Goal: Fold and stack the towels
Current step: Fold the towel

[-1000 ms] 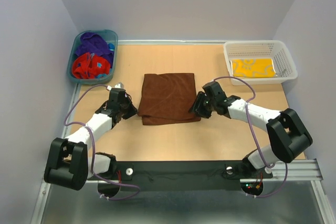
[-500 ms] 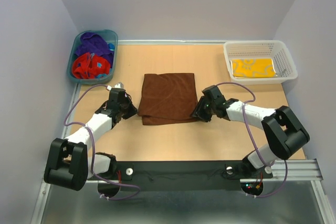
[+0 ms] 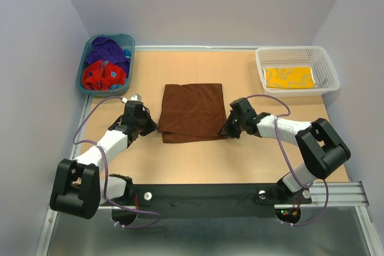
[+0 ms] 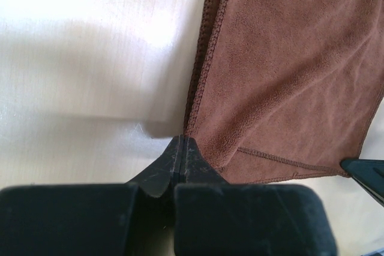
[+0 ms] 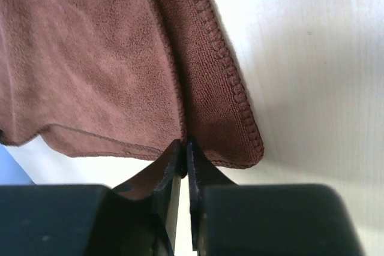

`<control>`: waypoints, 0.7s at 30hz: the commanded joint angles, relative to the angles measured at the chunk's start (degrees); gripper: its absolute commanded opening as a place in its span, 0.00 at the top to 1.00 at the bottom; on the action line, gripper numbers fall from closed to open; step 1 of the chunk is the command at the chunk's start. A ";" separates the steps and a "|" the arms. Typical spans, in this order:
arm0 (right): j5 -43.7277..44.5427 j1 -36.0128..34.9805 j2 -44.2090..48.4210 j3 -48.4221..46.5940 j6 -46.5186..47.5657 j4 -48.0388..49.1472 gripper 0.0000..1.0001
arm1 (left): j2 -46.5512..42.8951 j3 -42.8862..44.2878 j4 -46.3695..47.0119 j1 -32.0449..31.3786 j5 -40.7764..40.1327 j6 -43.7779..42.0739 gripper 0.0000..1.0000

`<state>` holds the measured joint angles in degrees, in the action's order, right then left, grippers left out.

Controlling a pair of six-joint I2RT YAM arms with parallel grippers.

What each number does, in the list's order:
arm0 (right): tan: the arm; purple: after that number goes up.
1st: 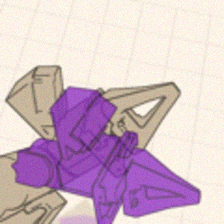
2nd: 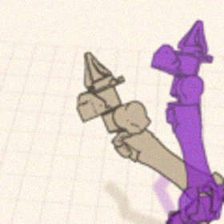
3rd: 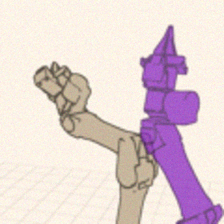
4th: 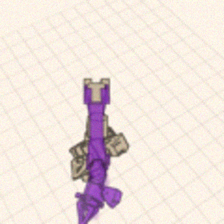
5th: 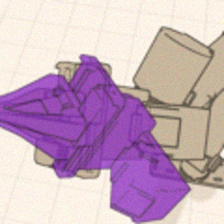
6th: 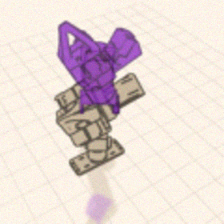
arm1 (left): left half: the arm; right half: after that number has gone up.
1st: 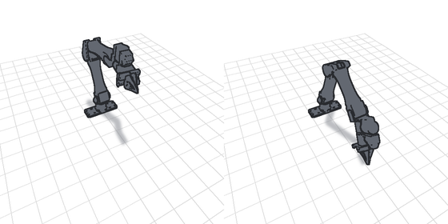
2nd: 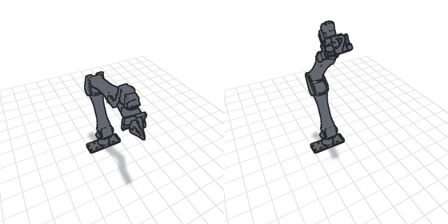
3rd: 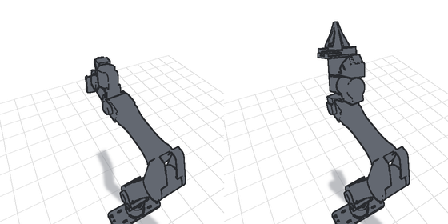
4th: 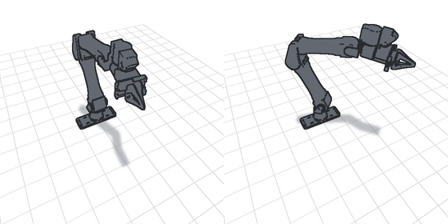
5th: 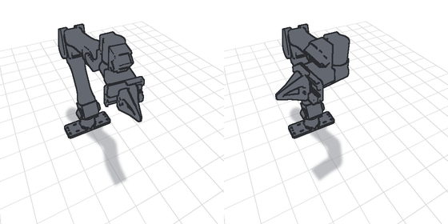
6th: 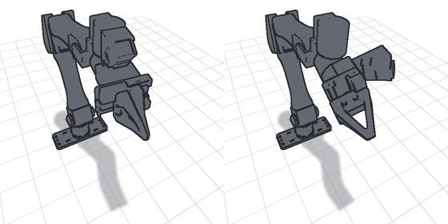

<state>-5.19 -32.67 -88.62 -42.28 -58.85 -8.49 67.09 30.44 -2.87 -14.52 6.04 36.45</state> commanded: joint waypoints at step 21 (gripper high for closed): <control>-0.08 -0.29 5.48 -4.39 5.15 0.40 1.00 | 1.99 -1.25 0.67 0.02 2.39 0.29 0.99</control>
<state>-4.97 -32.67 -82.24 -45.78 -54.35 -8.75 67.35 31.00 -3.97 -14.52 6.66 36.49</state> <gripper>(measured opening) 0.020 0.025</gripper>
